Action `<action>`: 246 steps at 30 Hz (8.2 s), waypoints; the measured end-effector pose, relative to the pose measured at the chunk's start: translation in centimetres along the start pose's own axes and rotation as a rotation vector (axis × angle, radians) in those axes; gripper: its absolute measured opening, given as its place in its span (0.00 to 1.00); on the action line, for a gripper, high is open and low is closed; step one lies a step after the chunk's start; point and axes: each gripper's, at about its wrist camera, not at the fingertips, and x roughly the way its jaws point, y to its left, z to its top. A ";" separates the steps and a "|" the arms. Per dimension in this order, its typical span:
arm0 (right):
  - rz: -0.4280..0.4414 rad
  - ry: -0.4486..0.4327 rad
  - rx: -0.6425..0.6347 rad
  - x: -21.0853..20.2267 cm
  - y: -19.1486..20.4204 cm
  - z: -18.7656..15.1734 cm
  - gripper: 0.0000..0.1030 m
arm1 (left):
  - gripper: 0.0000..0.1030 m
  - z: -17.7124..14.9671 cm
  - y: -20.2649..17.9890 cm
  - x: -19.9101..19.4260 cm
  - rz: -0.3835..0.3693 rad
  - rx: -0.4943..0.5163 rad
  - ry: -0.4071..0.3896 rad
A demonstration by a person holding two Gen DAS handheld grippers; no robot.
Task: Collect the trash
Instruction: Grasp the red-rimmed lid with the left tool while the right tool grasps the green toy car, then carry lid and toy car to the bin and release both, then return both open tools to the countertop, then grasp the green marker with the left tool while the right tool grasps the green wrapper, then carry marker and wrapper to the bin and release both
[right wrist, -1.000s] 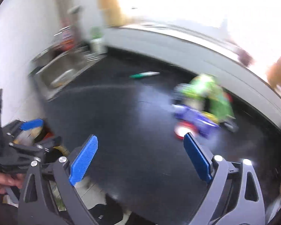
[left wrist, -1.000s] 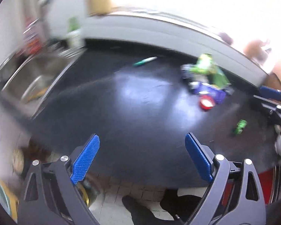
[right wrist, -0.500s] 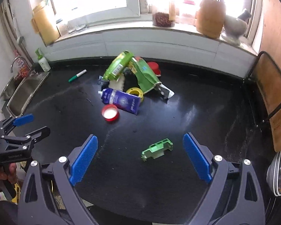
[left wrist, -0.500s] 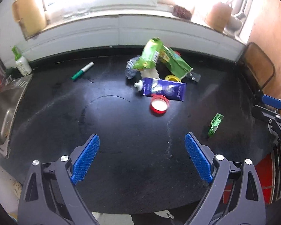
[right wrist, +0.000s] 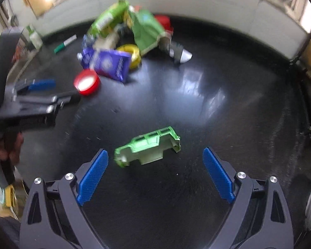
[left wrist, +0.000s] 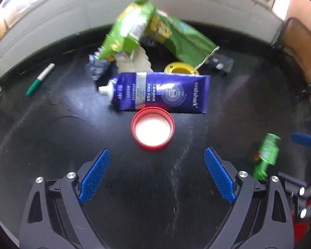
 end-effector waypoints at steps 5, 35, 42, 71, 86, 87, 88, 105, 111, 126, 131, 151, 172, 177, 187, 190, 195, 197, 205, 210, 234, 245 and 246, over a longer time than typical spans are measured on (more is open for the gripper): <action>0.001 0.028 -0.075 2.8 -0.1 -0.1 0.87 | 0.87 1.0 -0.5 3.1 0.013 0.003 0.030; 0.049 0.001 -0.131 0.9 -0.4 4.0 0.31 | 0.47 1.4 -0.7 -1.0 0.008 -0.059 0.011; 0.068 -0.037 -0.208 -1.3 3.9 5.0 0.31 | 0.47 -1.3 2.7 -6.0 0.046 -0.121 -0.018; 0.685 0.186 -1.033 -0.7 62.1 -7.5 0.32 | 0.47 -48.1 30.5 -23.7 0.463 -1.097 -0.021; 0.626 0.359 -1.026 10.5 72.7 -12.9 0.62 | 0.64 -55.4 35.6 -14.6 0.348 -1.156 0.011; 0.636 0.347 -1.016 10.4 72.8 -12.8 0.75 | 0.82 -55.5 35.8 -14.4 0.359 -1.166 0.024; 0.639 0.338 -1.011 10.4 72.8 -12.6 0.75 | 0.85 -55.8 35.8 -14.5 0.385 -1.182 0.015; 0.635 0.206 -0.887 0.5 61.4 -5.7 0.81 | 0.86 -48.4 31.3 -21.2 0.423 -1.001 0.006; 0.503 -0.017 -0.679 -6.7 46.7 2.4 0.83 | 0.90 -35.9 27.5 -23.8 0.357 -0.750 -0.080; 0.050 -0.259 -0.162 -13.0 11.8 8.6 0.83 | 0.91 -7.2 12.6 -17.2 0.001 -0.268 -0.110; 0.039 -0.257 -0.106 -12.6 7.7 8.5 0.83 | 0.91 -4.1 10.2 -15.8 -0.015 -0.217 -0.091; 0.019 -0.126 -0.116 2.1 2.6 20.8 0.83 | 0.90 8.6 21.7 -0.8 0.123 0.035 -0.070; 0.022 -0.073 -0.126 6.9 3.0 22.9 0.45 | 0.13 12.5 24.5 5.7 0.071 -0.041 -0.035; 0.058 -0.125 -0.092 3.5 2.7 22.5 0.43 | 0.13 12.2 22.8 3.4 0.068 -0.058 -0.043; 0.088 -0.179 -0.136 -1.2 5.3 21.3 0.43 | 0.13 8.6 19.9 -4.5 0.074 -0.147 -0.075; 0.114 -0.185 -0.166 -2.6 6.9 20.1 0.43 | 0.13 5.2 18.1 -7.8 0.098 -0.179 -0.087; 0.178 -0.171 -0.258 -3.8 11.5 17.8 0.43 | 0.13 1.1 17.0 -11.4 0.134 -0.241 -0.103; 0.205 -0.162 -0.306 -4.2 13.8 16.7 0.43 | 0.13 -1.3 17.1 -12.9 0.150 -0.276 -0.106; 0.351 -0.084 -0.501 -4.7 25.1 11.9 0.43 | 0.13 -12.5 18.4 -18.3 0.246 -0.443 -0.083; 0.469 -0.022 -0.665 -5.0 34.5 7.6 0.43 | 0.13 -20.8 20.2 -21.9 0.322 -0.581 -0.066; 0.586 0.360 -1.045 8.6 68.7 -11.0 0.47 | 0.13 -52.6 33.5 -16.9 0.391 -1.016 0.001; 0.532 0.400 -1.046 12.1 71.5 -12.1 0.72 | 0.63 -55.5 35.1 -15.3 0.399 -1.047 -0.008; 0.530 0.396 -1.048 11.9 71.3 -12.0 0.72 | 0.63 -55.5 35.0 -15.3 0.396 -1.045 -0.002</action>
